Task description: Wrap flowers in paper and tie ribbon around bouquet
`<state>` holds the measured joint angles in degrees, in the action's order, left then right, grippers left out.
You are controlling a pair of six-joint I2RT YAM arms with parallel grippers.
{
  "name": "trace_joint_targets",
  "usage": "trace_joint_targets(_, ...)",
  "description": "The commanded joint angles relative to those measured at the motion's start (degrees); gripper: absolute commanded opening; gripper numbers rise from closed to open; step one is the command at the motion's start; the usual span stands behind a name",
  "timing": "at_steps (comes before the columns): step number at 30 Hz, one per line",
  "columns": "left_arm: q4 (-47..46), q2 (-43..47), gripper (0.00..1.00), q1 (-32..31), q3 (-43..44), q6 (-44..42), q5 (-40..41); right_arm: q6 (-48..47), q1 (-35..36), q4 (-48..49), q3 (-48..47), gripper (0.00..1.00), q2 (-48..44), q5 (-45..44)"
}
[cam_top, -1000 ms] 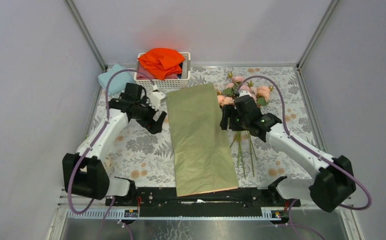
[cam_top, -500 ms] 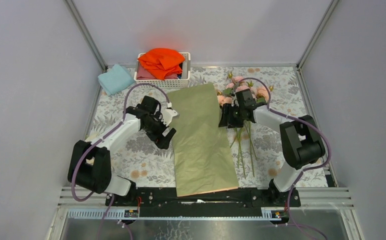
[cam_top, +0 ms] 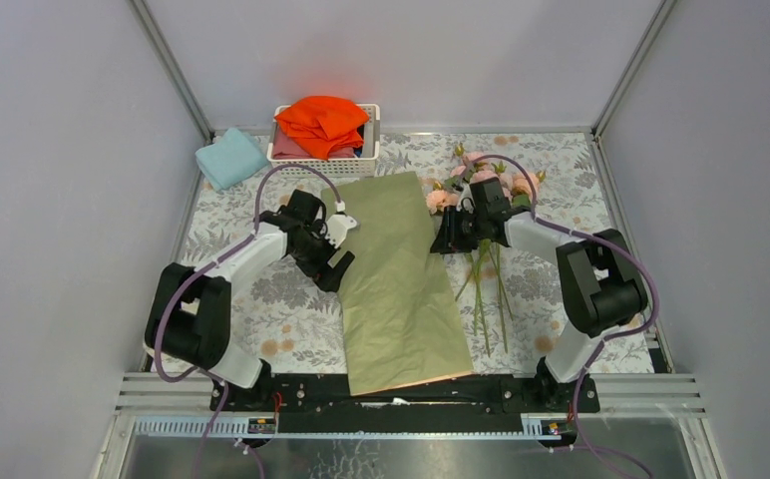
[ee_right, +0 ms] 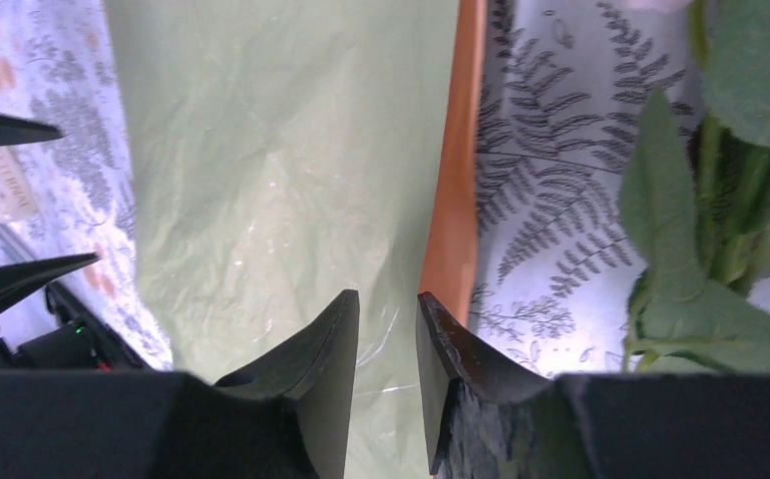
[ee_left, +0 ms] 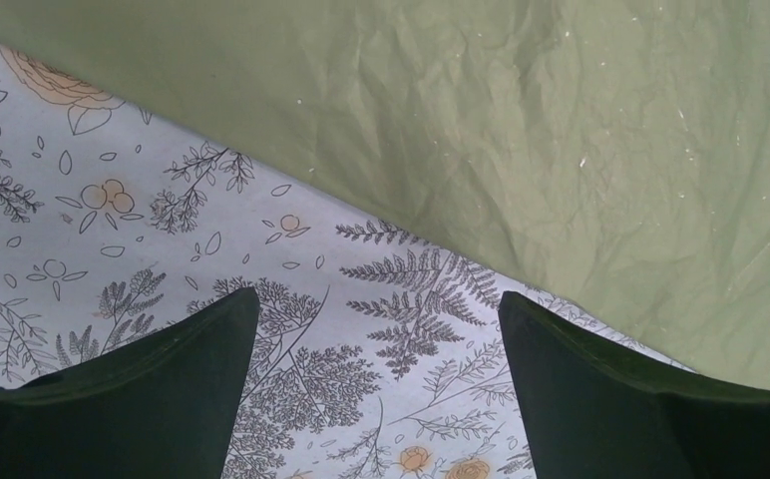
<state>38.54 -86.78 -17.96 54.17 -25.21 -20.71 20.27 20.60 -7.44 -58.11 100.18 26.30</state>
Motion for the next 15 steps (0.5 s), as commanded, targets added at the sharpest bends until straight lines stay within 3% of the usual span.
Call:
trace_joint_targets(1,-4.0,-2.1,0.96,-0.2,-0.4,0.7,1.1,3.0,1.2,5.5,2.1,0.35,-4.5,6.0)
trace_joint_targets(9,-6.9,-6.8,0.96,-0.2,0.5,1.5,2.7,5.4,4.6,8.9,1.3,0.35,-1.4,7.8)
trace_joint_targets(15,-8.5,-7.0,0.96,-0.2,-0.4,1.4,2.5,5.6,5.2,4.9,1.0,0.42,0.7,2.6)
